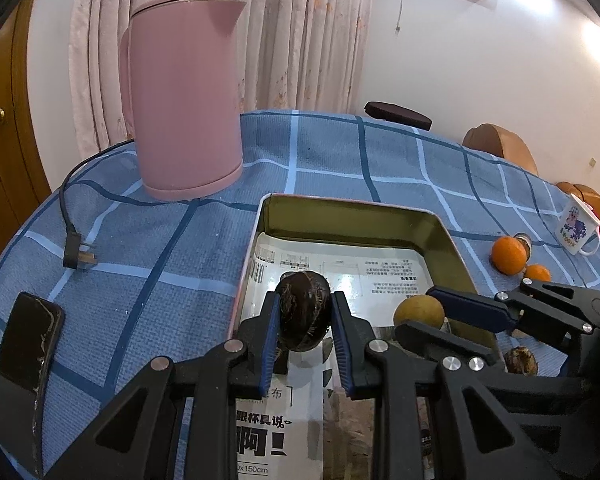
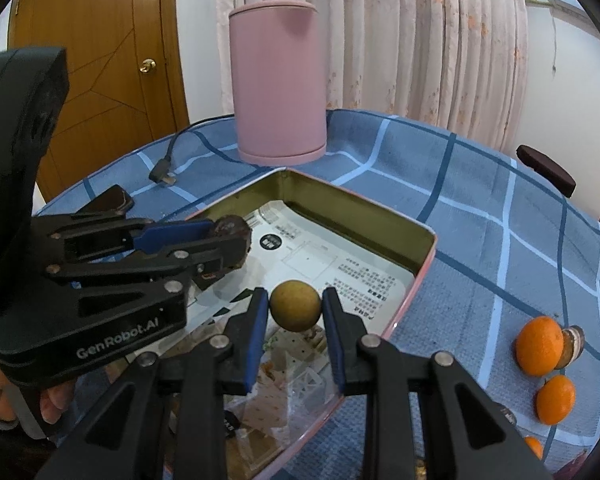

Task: Organize fruits
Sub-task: 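Open both grippers to drop the fruits into the pink tin, then grasp another yellow-brown fruit with the right gripper while the left grasps a dark brown fruit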

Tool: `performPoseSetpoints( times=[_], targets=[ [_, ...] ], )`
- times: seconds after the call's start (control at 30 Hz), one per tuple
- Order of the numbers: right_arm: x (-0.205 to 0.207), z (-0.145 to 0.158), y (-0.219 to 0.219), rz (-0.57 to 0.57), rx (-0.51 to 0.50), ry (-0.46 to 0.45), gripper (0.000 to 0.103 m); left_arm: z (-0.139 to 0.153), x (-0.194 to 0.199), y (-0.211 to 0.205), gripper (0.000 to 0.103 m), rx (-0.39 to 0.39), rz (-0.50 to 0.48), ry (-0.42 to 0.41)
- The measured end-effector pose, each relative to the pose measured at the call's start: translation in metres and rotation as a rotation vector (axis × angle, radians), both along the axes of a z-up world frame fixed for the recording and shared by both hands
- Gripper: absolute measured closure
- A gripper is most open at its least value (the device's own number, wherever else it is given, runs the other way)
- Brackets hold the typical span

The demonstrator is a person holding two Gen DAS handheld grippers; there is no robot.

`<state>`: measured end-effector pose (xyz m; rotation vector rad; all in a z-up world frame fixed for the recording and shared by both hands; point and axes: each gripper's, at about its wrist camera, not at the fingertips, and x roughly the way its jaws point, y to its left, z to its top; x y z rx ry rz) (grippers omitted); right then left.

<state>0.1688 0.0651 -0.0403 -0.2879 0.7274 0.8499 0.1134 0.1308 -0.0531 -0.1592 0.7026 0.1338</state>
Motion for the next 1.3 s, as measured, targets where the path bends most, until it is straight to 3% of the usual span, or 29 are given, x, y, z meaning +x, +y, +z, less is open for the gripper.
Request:
performPoseSetpoints(
  times=[0.1, 0.17, 0.23, 0.47, 0.6, 0.73, 0.87, 1.07, 1.27, 1.3],
  targets=[
    [-0.003, 0.003, -0.005, -0.015, 0.002, -0.027, 0.055, 0.001, -0.003, 0.000, 0.074, 0.003, 0.017, 0.006],
    [-0.010, 0.010, -0.017, -0.009, 0.032, -0.049, 0.036, 0.005, -0.010, 0.000, 0.068, -0.015, 0.013, -0.008],
    [-0.019, 0.018, -0.032, -0.028, 0.035, -0.089, 0.030, 0.011, -0.018, -0.003, 0.049, -0.011, 0.018, -0.034],
    [-0.045, 0.030, -0.121, -0.153, 0.026, -0.160, 0.029, 0.024, -0.044, -0.034, 0.045, -0.037, -0.045, -0.116],
    [-0.053, 0.021, -0.169, -0.262, 0.010, -0.139, 0.029, 0.024, -0.048, -0.064, 0.045, -0.043, -0.120, -0.123],
    [-0.061, 0.012, -0.189, -0.309, -0.033, -0.143, 0.026, 0.022, -0.047, -0.103, 0.045, -0.018, -0.213, -0.112],
    [-0.065, 0.004, -0.190, -0.273, -0.051, -0.103, 0.027, 0.018, -0.044, -0.133, 0.045, 0.021, -0.274, -0.091],
    [-0.066, -0.007, -0.196, -0.240, -0.040, -0.040, 0.053, 0.010, -0.040, -0.154, 0.045, 0.050, -0.311, -0.066],
    [-0.062, -0.021, -0.192, -0.181, -0.024, 0.056, 0.056, 0.005, -0.035, -0.161, 0.045, 0.045, -0.332, -0.048],
    [-0.062, -0.022, -0.191, -0.178, -0.024, 0.058, 0.064, 0.004, -0.035, -0.163, 0.045, 0.045, -0.338, -0.044]
  ],
)
